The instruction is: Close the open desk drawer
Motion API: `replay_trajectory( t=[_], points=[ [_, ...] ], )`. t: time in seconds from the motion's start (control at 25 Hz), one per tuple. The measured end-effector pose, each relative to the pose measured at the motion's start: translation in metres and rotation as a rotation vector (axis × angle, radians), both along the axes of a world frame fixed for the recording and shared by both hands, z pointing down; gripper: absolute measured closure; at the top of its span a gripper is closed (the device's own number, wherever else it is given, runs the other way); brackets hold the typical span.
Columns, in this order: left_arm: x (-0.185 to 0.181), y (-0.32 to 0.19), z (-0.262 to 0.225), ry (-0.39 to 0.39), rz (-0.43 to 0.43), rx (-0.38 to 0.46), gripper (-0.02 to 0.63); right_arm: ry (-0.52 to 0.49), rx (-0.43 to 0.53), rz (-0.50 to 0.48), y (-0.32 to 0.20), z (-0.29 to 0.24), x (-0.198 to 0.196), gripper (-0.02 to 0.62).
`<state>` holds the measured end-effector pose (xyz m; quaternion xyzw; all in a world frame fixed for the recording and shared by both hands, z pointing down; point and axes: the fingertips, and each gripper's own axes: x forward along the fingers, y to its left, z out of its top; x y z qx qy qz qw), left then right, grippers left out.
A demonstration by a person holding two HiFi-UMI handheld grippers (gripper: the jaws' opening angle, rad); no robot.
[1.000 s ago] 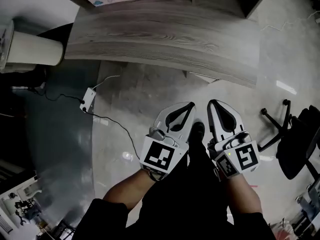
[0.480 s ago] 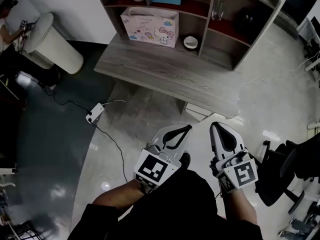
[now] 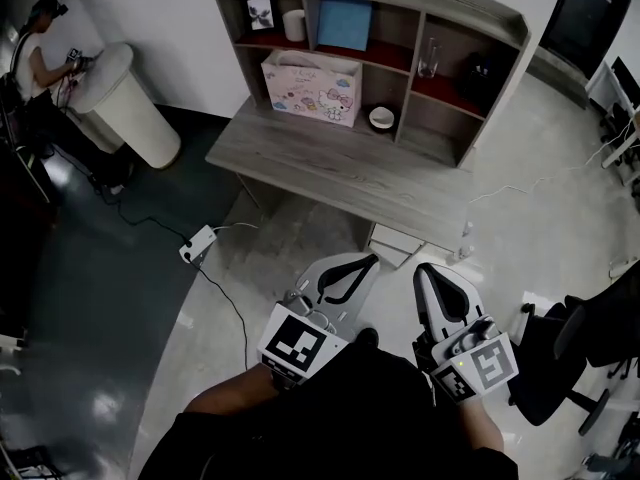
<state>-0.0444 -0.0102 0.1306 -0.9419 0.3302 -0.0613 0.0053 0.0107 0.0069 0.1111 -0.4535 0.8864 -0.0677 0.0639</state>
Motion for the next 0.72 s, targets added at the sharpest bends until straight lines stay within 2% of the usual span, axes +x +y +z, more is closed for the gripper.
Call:
replay_trajectory(
  t=[0.2, 0.48, 0.72],
  points=[
    [-0.011, 0.004, 0.001, -0.052, 0.000, 0.008, 0.598, 0.035, -0.016, -0.013, 0.006, 0.003, -0.011, 0.584],
    [-0.023, 0.003, 0.002, -0.006, -0.016, -0.007, 0.598, 0.059, -0.021, -0.018, 0.001, 0.010, -0.022, 0.584],
    [-0.031, -0.003, 0.003, -0.027, -0.016, 0.007, 0.598, 0.062, -0.034, -0.023, -0.002, 0.012, -0.029, 0.584]
  ],
)
